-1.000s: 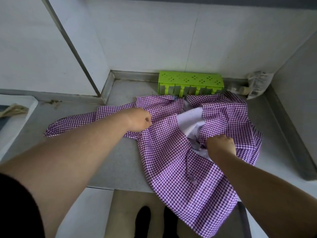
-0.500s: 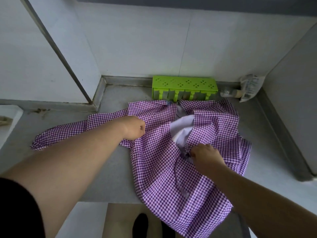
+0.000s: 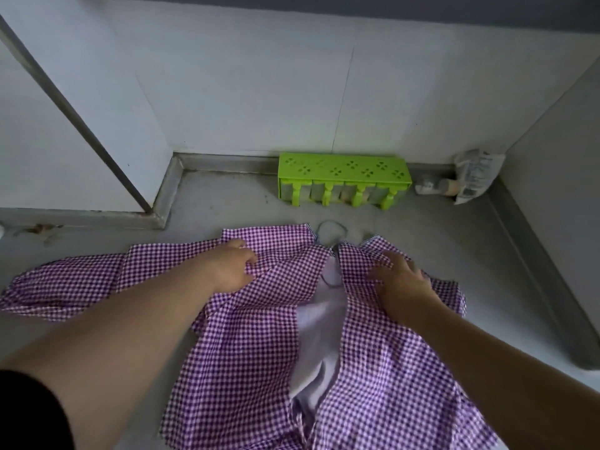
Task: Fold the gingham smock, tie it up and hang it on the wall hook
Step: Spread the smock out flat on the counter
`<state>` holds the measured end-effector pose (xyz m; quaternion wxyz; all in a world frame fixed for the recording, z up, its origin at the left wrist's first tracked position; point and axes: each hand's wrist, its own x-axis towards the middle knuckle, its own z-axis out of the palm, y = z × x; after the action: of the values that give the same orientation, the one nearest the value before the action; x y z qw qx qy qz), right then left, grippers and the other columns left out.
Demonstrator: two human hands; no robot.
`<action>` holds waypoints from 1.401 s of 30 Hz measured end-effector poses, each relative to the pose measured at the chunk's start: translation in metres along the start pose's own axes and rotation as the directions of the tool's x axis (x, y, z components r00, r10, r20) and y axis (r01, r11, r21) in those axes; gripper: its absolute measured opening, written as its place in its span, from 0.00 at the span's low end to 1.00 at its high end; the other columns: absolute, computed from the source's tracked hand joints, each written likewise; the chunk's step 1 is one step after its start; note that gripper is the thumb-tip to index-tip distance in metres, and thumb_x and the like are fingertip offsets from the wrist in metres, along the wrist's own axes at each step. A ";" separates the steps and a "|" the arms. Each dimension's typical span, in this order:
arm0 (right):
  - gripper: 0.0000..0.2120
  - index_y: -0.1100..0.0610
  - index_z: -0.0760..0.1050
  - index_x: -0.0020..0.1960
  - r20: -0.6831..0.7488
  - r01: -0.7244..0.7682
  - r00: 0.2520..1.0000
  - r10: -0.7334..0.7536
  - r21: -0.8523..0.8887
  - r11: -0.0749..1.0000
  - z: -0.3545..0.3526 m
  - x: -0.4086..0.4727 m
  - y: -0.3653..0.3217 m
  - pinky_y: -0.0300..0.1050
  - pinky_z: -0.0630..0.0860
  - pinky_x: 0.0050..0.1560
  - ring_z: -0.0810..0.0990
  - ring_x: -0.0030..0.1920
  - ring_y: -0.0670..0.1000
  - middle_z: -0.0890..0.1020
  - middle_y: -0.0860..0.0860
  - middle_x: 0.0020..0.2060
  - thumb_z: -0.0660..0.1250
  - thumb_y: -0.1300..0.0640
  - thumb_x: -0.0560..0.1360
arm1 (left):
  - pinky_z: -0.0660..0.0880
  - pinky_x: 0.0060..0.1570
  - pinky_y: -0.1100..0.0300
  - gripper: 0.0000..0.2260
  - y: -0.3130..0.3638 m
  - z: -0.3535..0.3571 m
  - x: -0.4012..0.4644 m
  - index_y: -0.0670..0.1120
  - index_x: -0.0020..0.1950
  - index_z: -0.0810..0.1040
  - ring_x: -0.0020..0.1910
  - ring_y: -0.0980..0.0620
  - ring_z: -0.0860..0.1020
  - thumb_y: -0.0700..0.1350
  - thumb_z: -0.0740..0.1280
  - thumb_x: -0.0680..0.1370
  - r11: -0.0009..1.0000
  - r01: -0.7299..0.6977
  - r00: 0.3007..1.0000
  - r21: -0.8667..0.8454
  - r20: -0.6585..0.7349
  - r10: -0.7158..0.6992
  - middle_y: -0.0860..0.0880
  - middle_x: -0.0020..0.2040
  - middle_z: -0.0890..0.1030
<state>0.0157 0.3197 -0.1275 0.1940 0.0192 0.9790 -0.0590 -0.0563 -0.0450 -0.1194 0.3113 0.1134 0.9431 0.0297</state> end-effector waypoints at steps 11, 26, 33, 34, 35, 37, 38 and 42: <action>0.14 0.42 0.73 0.66 -0.016 0.086 0.996 -0.084 0.261 0.962 0.023 -0.017 -0.001 0.52 0.68 0.73 0.68 0.71 0.51 0.69 0.46 0.72 0.62 0.48 0.81 | 0.72 0.72 0.46 0.41 0.026 0.005 0.046 0.52 0.83 0.59 0.73 0.41 0.74 0.60 0.74 0.76 0.990 0.084 0.993 -0.110 -0.077 -0.093 0.43 0.78 0.71; 0.16 0.43 0.77 0.60 0.113 -0.182 0.981 0.160 0.224 0.958 -0.001 -0.038 -0.009 0.50 0.74 0.62 0.81 0.51 0.47 0.84 0.43 0.52 0.63 0.36 0.78 | 0.76 0.64 0.50 0.26 0.056 -0.020 0.001 0.49 0.70 0.74 0.60 0.48 0.80 0.66 0.60 0.82 0.956 0.021 0.998 -0.294 0.060 -0.003 0.49 0.67 0.80; 0.09 0.44 0.74 0.58 -0.031 0.229 0.972 -0.235 0.384 0.894 -0.066 -0.104 -0.089 0.45 0.77 0.50 0.79 0.49 0.48 0.82 0.44 0.51 0.69 0.48 0.79 | 0.75 0.65 0.57 0.39 0.101 -0.043 -0.064 0.68 0.72 0.67 0.63 0.54 0.80 0.60 0.82 0.65 0.876 -0.422 0.891 -0.233 0.070 0.448 0.57 0.66 0.81; 0.09 0.44 0.74 0.58 -0.064 0.255 0.966 -0.249 0.379 0.890 -0.073 -0.116 -0.097 0.46 0.77 0.50 0.79 0.49 0.48 0.82 0.45 0.52 0.69 0.50 0.78 | 0.76 0.58 0.61 0.23 0.108 -0.049 -0.079 0.65 0.62 0.76 0.55 0.57 0.81 0.56 0.80 0.70 0.881 -0.434 0.885 -0.188 0.093 0.456 0.59 0.56 0.83; 0.11 0.45 0.73 0.59 -0.100 0.272 0.962 -0.253 0.365 0.890 -0.077 -0.127 -0.104 0.46 0.76 0.49 0.79 0.50 0.49 0.81 0.45 0.52 0.69 0.51 0.78 | 0.75 0.49 0.64 0.08 0.116 -0.055 -0.093 0.60 0.49 0.79 0.45 0.57 0.80 0.53 0.77 0.75 0.867 -0.471 0.867 -0.164 0.097 0.489 0.59 0.45 0.82; 0.13 0.47 0.72 0.60 -0.161 0.262 0.963 -0.215 0.384 0.885 -0.082 -0.143 -0.111 0.44 0.70 0.45 0.77 0.48 0.48 0.80 0.44 0.50 0.70 0.51 0.77 | 0.71 0.37 0.64 0.13 0.124 -0.064 -0.113 0.54 0.37 0.74 0.34 0.58 0.75 0.50 0.69 0.81 0.857 -0.513 0.853 -0.053 0.081 0.515 0.56 0.36 0.78; 0.14 0.47 0.71 0.60 -0.174 0.233 0.969 -0.174 0.424 0.875 -0.083 -0.150 -0.112 0.43 0.69 0.44 0.77 0.47 0.48 0.79 0.43 0.49 0.70 0.49 0.77 | 0.71 0.36 0.63 0.13 0.123 -0.066 -0.118 0.53 0.37 0.74 0.34 0.56 0.75 0.49 0.67 0.82 0.864 -0.503 0.860 -0.012 0.095 0.502 0.54 0.36 0.78; 0.16 0.47 0.74 0.61 -0.057 0.158 0.987 -0.148 0.345 0.925 -0.075 -0.174 -0.106 0.46 0.76 0.49 0.80 0.49 0.49 0.82 0.45 0.51 0.68 0.41 0.78 | 0.75 0.45 0.56 0.09 0.113 -0.077 -0.146 0.46 0.49 0.80 0.46 0.46 0.82 0.50 0.65 0.82 0.860 -0.506 0.862 0.067 0.076 0.502 0.47 0.47 0.84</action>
<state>0.1421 0.2210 0.0194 0.1677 -0.0224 0.9544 -0.2461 0.0341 0.0322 0.0415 0.3137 0.3698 0.8720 0.0669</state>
